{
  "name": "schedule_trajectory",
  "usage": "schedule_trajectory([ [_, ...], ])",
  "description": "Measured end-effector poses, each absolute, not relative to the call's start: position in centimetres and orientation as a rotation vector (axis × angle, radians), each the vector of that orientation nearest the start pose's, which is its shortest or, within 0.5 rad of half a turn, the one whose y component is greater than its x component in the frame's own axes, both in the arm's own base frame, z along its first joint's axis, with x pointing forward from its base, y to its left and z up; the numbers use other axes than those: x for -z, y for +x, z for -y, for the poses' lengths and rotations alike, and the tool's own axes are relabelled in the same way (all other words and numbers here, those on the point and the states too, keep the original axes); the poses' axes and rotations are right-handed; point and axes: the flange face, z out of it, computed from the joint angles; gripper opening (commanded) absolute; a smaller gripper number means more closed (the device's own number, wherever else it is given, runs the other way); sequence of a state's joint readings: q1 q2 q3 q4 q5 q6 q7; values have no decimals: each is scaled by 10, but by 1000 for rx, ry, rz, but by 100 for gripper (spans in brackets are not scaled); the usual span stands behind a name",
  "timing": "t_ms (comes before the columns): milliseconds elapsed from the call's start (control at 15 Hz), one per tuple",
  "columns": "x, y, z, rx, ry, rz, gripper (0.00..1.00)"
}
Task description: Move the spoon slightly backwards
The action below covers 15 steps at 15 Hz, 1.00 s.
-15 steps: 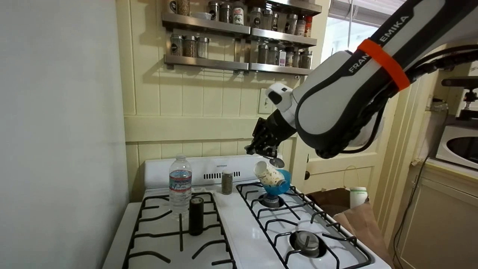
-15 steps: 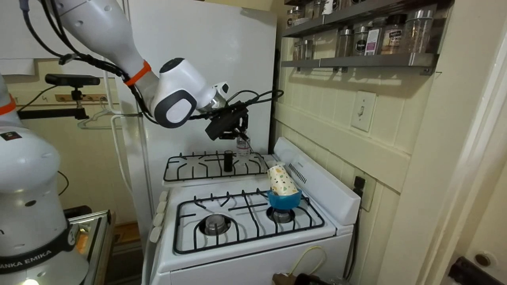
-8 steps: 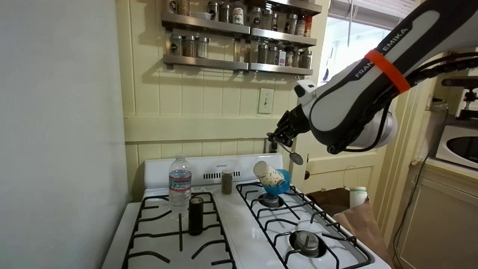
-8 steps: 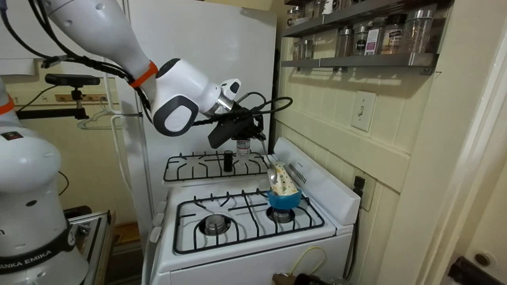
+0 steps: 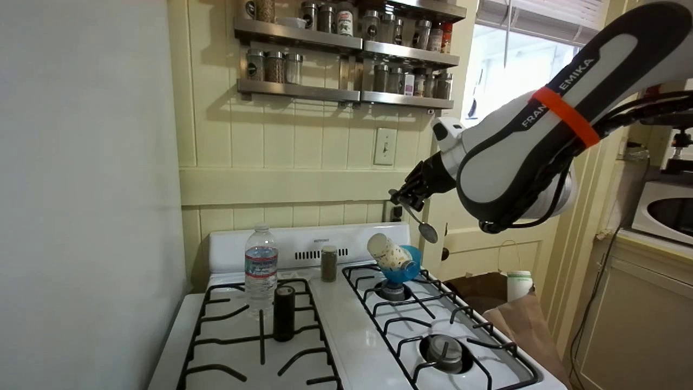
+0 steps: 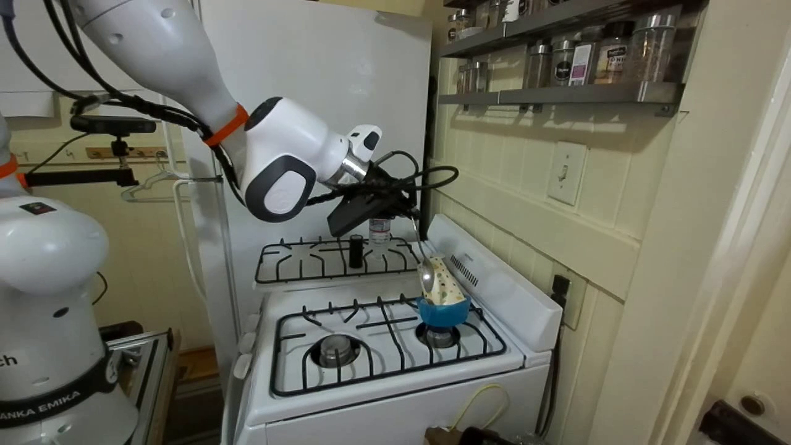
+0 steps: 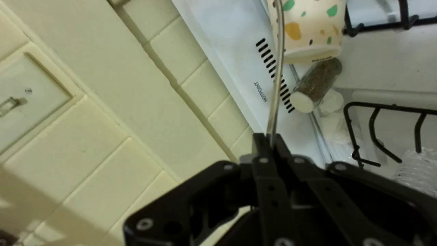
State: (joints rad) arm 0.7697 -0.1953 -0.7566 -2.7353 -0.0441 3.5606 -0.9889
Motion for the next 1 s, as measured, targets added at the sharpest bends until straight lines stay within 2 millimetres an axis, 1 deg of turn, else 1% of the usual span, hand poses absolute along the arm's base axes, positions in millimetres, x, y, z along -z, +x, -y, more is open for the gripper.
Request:
schedule_trajectory([
  [67,-382,446,-6,1535,-2749,1476,1],
  [267,-383,446,-8,1537,-2743,1483,1],
  [467,-391,447,-16,1586,-2677,1477,1],
  [533,-393,447,-15,1600,-2660,1466,1],
  [600,-395,448,-11,1609,-2656,1440,1],
  [867,-396,457,17,1622,-2712,1310,1],
  [1000,-395,463,23,1621,-2734,1260,1],
])
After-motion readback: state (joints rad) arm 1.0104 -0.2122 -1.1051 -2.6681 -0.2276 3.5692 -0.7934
